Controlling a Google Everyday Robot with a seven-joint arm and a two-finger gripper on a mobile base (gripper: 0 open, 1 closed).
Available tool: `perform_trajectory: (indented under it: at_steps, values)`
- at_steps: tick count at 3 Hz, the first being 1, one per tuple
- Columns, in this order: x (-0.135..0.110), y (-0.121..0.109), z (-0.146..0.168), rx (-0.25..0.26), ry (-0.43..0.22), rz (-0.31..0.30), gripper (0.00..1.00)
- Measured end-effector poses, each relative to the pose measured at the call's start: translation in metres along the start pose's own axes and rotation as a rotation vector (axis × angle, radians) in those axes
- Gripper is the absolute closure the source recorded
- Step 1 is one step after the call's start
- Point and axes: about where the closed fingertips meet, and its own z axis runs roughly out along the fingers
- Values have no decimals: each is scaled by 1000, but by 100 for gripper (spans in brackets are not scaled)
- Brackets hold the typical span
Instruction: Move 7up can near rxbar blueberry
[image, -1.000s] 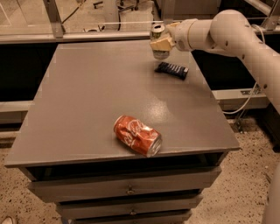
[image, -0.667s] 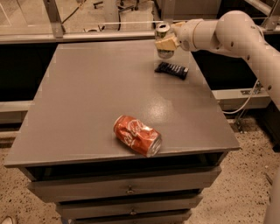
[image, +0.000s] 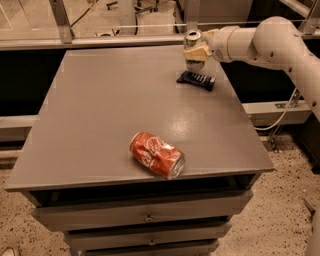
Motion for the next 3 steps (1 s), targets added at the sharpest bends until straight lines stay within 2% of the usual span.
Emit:
perform_trajectory:
  at_steps: [2, 3]
  values:
    - [18, -4, -3, 4, 3, 4, 15]
    - [24, -5, -4, 4, 1, 18, 0]
